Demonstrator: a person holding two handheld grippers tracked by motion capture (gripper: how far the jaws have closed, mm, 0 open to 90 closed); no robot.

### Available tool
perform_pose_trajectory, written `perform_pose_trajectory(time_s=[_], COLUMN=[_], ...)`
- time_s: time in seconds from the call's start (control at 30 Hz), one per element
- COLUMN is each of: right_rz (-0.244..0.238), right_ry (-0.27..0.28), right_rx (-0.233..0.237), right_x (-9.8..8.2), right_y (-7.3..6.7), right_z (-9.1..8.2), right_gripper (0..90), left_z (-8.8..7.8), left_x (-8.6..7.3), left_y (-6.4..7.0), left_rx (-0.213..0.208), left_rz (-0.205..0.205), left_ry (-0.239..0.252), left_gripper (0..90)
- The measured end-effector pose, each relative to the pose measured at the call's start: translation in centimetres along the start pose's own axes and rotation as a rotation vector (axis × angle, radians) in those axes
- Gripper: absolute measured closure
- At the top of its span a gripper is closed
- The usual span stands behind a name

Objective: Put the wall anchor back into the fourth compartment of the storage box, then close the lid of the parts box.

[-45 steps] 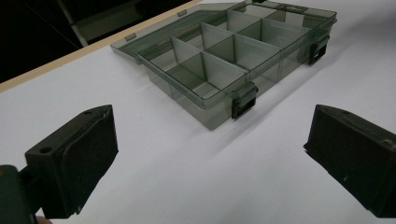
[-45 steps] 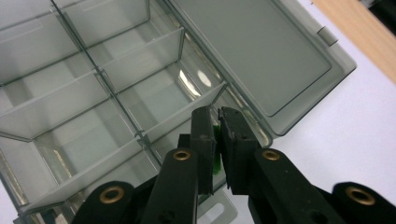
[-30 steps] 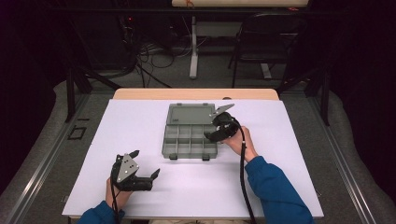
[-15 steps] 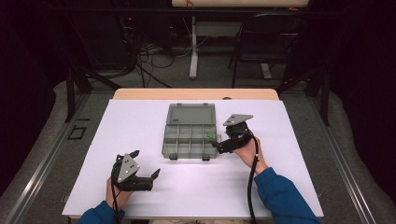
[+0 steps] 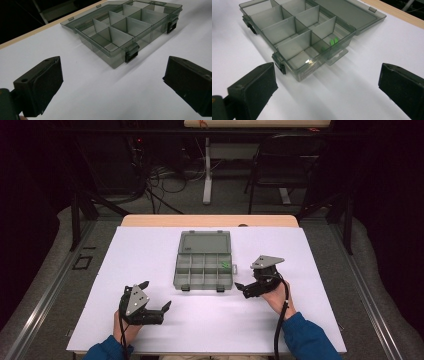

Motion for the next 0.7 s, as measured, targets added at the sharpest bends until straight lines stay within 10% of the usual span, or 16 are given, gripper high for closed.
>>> perform_pose_trajectory(time_s=[0.7], right_rz=[0.001], right_ry=[0.033], right_rx=[0.01], right_x=[-0.6], right_y=[-0.2], right_z=[-2.2], right_gripper=[0.0], left_z=[1.0], left_x=[0.2], left_y=[0.2], left_rx=[-0.035], left_rz=[0.022], left_ry=[-0.011], left_gripper=[0.8])
Point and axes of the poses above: each handheld gripper's, and its own axes: z roughly forward along the jaws, x roughly out of its top, y roughly to its right, the point moved 7 cm from there along z, roughly forward along the jaws, and after that the axes turned 15 degrees about y, right-handed, at the moved point
